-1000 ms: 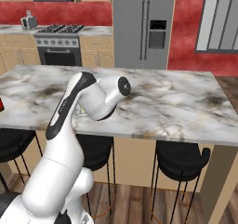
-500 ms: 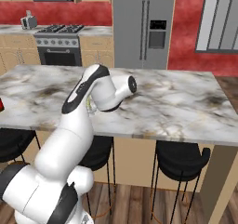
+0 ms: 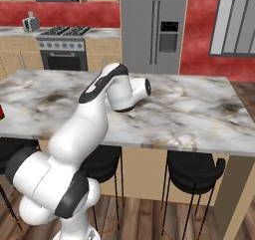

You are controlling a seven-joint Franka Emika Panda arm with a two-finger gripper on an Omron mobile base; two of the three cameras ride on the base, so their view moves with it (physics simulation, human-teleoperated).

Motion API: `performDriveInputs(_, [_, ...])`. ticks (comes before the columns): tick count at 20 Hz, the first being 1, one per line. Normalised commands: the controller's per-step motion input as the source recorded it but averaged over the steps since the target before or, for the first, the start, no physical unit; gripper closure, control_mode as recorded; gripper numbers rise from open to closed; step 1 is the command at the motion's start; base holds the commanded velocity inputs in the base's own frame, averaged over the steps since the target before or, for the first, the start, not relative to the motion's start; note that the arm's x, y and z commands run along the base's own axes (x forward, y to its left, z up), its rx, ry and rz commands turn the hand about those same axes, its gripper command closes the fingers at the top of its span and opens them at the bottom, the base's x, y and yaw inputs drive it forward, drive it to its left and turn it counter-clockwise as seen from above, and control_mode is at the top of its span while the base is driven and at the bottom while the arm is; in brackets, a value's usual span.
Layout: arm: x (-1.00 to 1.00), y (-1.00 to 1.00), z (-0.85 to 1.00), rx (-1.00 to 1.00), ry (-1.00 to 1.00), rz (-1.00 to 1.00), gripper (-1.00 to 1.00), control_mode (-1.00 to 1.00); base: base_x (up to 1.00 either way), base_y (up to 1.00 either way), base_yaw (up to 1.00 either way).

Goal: Get the candle and the beer from the cabinet and move them to the dining counter.

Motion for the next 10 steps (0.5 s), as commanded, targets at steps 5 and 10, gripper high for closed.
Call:
performDriveInputs(5, [0.18,0.00,-0.24,0.09,-0.01,0.10,1.00,-1.00,0.00,0.00,0.00])
performDriveInputs(10, [0.14,0.03,-0.30,0.15,0.00,0.09,1.00,-1.00,0.00,0.00,0.00])
